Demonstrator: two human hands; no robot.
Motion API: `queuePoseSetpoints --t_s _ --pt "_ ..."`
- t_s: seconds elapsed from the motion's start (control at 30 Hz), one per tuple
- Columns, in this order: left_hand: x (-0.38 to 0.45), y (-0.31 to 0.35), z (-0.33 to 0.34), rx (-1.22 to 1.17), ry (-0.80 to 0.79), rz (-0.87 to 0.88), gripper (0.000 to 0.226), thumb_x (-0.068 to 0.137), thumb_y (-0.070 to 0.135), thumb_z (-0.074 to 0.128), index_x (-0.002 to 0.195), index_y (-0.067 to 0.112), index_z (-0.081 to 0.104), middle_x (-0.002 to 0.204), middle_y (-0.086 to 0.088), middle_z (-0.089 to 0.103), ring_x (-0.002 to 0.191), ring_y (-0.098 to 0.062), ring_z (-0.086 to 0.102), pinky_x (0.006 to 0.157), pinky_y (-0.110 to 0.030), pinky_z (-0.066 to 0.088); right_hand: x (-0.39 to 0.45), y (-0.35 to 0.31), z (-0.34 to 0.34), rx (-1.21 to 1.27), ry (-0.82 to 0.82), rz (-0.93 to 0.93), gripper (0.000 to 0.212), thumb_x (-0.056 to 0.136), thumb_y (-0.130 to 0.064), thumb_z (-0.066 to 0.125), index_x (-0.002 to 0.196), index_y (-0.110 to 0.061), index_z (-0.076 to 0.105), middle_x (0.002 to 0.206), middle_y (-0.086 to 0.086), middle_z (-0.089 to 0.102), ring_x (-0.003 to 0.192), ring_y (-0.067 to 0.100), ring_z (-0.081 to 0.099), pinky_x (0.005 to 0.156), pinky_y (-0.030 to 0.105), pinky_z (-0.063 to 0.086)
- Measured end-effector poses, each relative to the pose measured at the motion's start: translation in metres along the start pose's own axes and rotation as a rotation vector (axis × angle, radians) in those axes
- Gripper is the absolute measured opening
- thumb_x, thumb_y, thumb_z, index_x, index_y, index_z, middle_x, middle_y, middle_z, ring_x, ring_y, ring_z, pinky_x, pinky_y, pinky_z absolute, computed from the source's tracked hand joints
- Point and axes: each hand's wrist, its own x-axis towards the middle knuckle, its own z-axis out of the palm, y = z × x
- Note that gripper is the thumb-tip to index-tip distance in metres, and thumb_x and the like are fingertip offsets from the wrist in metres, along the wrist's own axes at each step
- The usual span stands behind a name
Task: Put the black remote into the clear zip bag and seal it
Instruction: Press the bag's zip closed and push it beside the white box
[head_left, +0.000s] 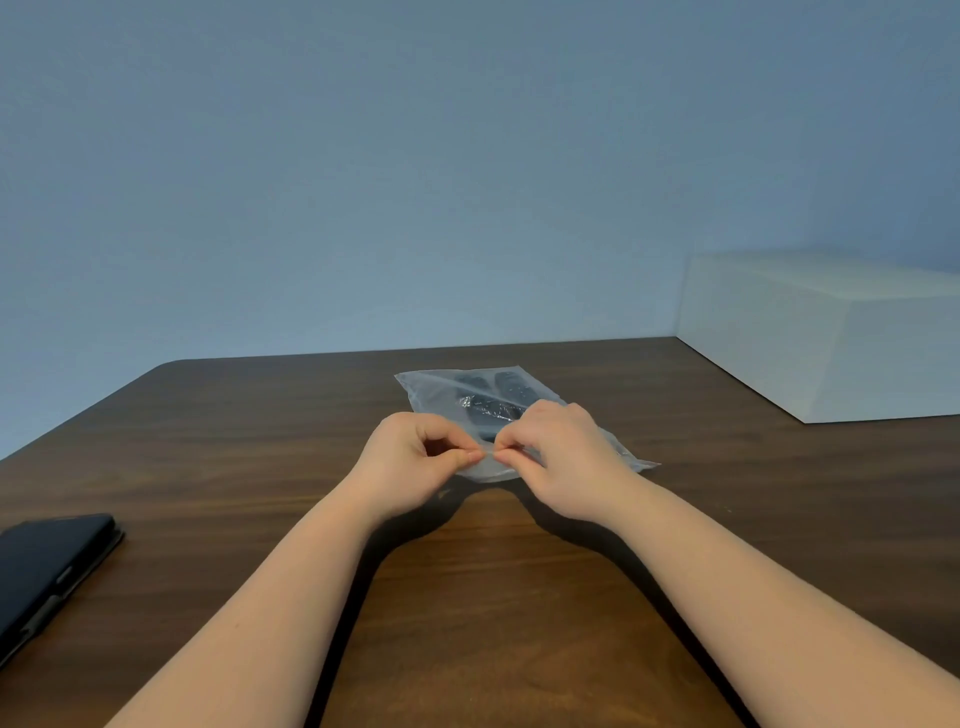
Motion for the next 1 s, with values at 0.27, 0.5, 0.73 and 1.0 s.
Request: queuePoseSetpoints --t_s 0.27,0.5,0.73,1.0 --pt "0.000 -0.009 -0.008 -0.050 0.033 -0.058 0.012 0.076 0.017 0.074 0.066 0.023 0.072 0.073 -0.007 0.074 0.073 -0.023 0.068 0.070 -0.033 0.056 -0.020 0.054 -0.031 -0.060 -0.165 0.169 0.013 0.092 -0.029 0.054 0.085 -0.028 0.065 0.093 -0.006 0.064 0.099 0.018 0.055 0.088 0.036 0.042" --pt "0.000 -0.015 -0.013 -0.081 0.022 -0.098 0.009 0.076 0.017 0.073 0.067 0.017 0.072 0.073 -0.010 0.073 0.071 -0.028 0.068 0.067 -0.029 0.054 -0.034 0.085 -0.046 0.067 -0.178 0.355 0.013 0.088 -0.027 0.062 0.077 -0.033 0.062 0.089 -0.009 0.067 0.088 0.012 0.060 0.075 0.025 0.042" --pt "0.000 -0.018 -0.014 -0.092 -0.038 -0.107 0.008 0.077 0.019 0.073 0.069 0.016 0.071 0.076 -0.017 0.073 0.074 -0.031 0.067 0.072 -0.037 0.055 -0.040 0.096 -0.049 0.104 -0.150 0.438 0.007 0.085 -0.029 0.067 0.078 -0.028 0.066 0.083 -0.010 0.065 0.080 0.004 0.058 0.072 0.024 0.042" --pt "0.001 -0.003 -0.011 -0.231 0.016 -0.265 0.063 0.079 0.059 0.047 0.072 0.000 0.068 0.069 -0.008 0.068 0.062 -0.017 0.059 0.064 -0.023 0.047 -0.030 0.087 -0.040 0.292 0.059 0.508 0.028 0.091 -0.008 0.048 0.109 -0.021 0.066 0.106 -0.006 0.068 0.104 0.018 0.062 0.086 0.030 0.047"
